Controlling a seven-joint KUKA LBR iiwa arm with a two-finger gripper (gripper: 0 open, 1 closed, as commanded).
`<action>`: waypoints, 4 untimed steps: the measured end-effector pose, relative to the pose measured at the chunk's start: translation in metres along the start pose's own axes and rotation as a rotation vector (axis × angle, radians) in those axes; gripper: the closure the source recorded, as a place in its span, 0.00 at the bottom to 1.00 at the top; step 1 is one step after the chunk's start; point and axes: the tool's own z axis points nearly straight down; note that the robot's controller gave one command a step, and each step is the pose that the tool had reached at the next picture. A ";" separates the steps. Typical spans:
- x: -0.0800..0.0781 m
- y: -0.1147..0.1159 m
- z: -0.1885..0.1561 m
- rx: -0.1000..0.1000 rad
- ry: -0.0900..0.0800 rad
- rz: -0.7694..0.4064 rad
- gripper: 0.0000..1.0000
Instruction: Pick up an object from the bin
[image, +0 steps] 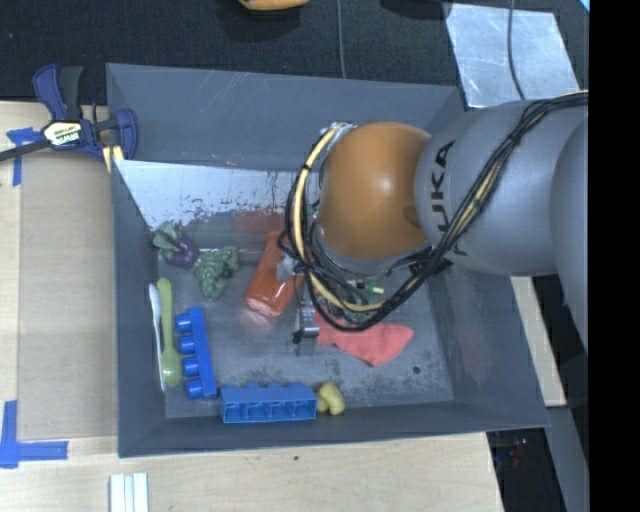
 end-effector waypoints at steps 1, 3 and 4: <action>-0.002 0.000 -0.004 -0.002 -0.007 0.002 0.00; -0.014 -0.019 0.062 -0.012 -0.013 0.056 0.00; -0.021 -0.060 0.063 -0.007 -0.023 0.167 0.00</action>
Offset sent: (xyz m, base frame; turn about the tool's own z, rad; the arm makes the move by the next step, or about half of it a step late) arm -0.0153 0.0015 -0.0728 -0.0615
